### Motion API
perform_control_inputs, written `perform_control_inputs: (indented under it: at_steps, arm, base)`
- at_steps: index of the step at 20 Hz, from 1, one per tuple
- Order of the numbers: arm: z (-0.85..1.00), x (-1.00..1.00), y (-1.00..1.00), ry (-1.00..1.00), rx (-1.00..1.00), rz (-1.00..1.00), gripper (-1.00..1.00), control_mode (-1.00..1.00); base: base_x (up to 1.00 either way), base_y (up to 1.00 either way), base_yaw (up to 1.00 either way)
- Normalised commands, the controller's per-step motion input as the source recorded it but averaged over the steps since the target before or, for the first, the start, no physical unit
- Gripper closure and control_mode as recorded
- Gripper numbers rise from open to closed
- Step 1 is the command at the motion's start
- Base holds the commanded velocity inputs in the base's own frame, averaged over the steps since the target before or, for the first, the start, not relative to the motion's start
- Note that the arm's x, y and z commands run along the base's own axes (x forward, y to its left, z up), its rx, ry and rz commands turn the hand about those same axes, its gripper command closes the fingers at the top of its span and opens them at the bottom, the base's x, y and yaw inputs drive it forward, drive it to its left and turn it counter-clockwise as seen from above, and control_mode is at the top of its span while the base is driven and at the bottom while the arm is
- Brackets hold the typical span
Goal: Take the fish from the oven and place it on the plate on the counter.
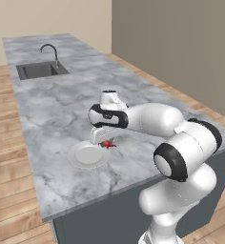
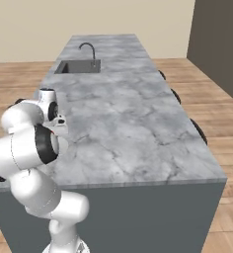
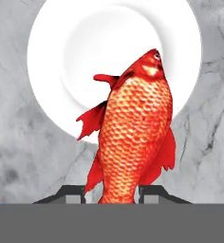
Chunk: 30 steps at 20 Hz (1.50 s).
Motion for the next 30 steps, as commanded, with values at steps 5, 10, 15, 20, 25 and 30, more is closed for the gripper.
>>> perform_control_inputs:
  at_steps: [5,10,15,20,25,30]
  arm:
    - [-0.47,0.53,0.34,0.00,0.00,0.00,1.00,-1.00]
    - [-0.42,0.21,0.29,0.00,0.00,0.00,1.00,-1.00]
    - [-0.33,0.03,0.27,0.01,0.00,0.00,1.00,-1.00]
    - [-0.27,0.00,0.13,0.01,0.00,0.00,1.00,-1.00]
    - [-0.24,0.06,0.00,0.01,0.00,0.00,1.00,-1.00]
    - [-0.08,0.01,0.00,0.02,0.00,0.00,1.00,-1.00]
  base:
    - [0.00,0.00,0.00]
    - [0.00,0.00,0.00]
    - [0.00,0.00,0.00]
    - [0.00,0.00,0.00]
    - [0.00,0.00,0.00]
    - [0.00,0.00,0.00]
